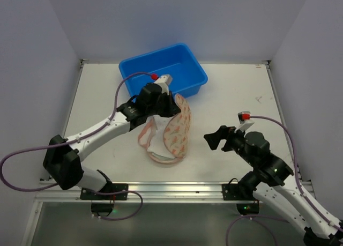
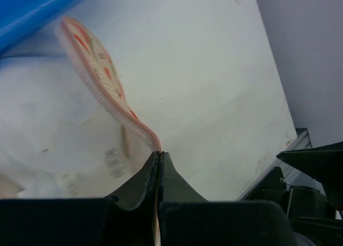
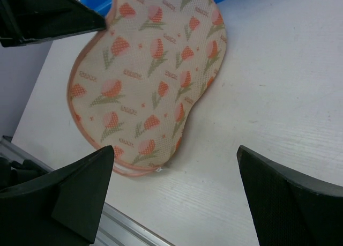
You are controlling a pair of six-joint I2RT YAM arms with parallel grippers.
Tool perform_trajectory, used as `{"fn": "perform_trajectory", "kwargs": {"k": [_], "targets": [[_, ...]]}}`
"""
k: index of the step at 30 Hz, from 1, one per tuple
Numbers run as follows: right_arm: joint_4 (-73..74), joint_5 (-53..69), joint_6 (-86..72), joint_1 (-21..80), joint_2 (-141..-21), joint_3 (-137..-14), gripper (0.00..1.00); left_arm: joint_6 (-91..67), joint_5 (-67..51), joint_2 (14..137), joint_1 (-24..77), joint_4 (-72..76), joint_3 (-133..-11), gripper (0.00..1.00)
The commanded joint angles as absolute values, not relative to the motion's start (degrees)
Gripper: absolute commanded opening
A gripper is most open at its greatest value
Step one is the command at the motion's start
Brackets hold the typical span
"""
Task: Unzip the laundry bag and remove the bra
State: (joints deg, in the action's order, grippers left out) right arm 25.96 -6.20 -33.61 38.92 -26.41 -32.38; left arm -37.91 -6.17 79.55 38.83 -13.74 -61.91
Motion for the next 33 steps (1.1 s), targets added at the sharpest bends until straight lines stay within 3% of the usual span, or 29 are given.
{"fn": "perform_trajectory", "kwargs": {"k": [1,6,8,15,20,23,33], "targets": [[26.45,-11.41,-34.80,38.85,-21.73,-34.02,0.99,-39.37,-9.57,86.71,45.07,-10.11,-68.80,0.00],[28.90,-14.06,-34.80,38.85,-16.18,-33.92,0.99,-41.04,-10.99,95.96,50.53,-7.74,-76.81,0.00],[30.14,-16.24,-35.07,38.85,-13.81,-33.84,0.99,-42.00,-11.16,99.22,51.32,-4.67,-78.39,0.13],[31.81,-20.39,-36.74,38.85,-5.29,-32.26,0.99,-42.72,-16.26,109.07,55.46,-2.99,-87.27,0.39],[32.34,-22.59,-36.30,38.85,-2.29,-32.43,0.99,-39.65,-10.56,104.60,55.46,-5.96,-87.54,0.86],[31.82,-23.20,-36.12,38.76,-1.32,-32.26,0.99,-37.89,-5.46,101.61,55.37,-9.82,-87.54,0.97],[26.04,-13.73,-36.04,38.85,-11.42,-30.59,0.99,-38.67,12.39,88.25,50.19,-23.63,-71.23,0.97]]}}
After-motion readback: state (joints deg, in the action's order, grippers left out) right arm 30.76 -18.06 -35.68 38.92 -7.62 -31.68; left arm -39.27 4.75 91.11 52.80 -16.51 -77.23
